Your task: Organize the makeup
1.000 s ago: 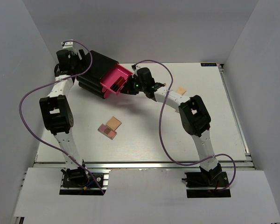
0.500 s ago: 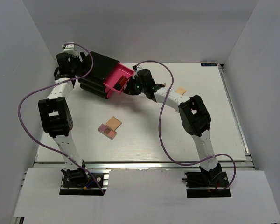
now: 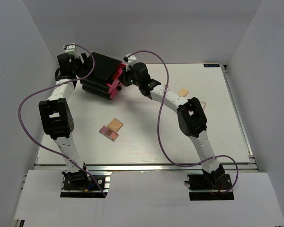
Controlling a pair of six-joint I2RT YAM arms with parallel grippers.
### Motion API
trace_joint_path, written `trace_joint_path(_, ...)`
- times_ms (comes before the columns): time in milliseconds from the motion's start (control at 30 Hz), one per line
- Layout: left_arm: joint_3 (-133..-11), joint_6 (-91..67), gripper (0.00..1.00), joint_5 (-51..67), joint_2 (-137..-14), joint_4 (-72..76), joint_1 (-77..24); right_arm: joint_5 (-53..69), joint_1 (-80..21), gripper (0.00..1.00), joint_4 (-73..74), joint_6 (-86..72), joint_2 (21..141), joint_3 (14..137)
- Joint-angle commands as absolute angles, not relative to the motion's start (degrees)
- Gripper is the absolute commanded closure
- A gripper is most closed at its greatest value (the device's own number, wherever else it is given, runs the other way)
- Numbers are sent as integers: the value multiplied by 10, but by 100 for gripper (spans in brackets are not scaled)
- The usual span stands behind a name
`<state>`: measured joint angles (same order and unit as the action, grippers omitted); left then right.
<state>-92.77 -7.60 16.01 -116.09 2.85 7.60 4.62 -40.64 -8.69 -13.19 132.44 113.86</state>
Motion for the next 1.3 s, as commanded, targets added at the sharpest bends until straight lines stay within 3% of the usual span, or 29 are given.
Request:
trace_joint_path(0,-895,-88,14,214,-1208,-119,47,40,-422,85,-138,-71,1352,1172)
trace_joint_path(167,-892,-87,13,217,-1208,-120,44,64,-428,77,-157,-66,1396,1218)
trace_joint_path(400,-882,-86,13,223,-1204,-117,40,146,-419,60,-234,-43,1391,1184)
trace_joint_path(600,-878,-87,13,221,-1200,-113,40,240,-374,48,-340,-22,1300,1026)
trace_joint_path(700,-881,-87,13,213,-1201,-119,41,299,-340,48,-362,-15,1249,961)
trace_joint_path(867,-892,-88,13,207,-1202,-119,42,275,-319,48,-337,31,1237,934)
trace_joint_path(1033,-894,-91,13,210,-1204,-119,42,243,-321,46,-322,16,1306,1003)
trace_joint_path(1133,-892,-91,13,211,-1201,-120,42,261,-323,42,-267,18,1374,1136)
trace_joint_path(1267,-888,-91,13,210,-1199,-119,42,289,-333,35,-256,41,1412,1167)
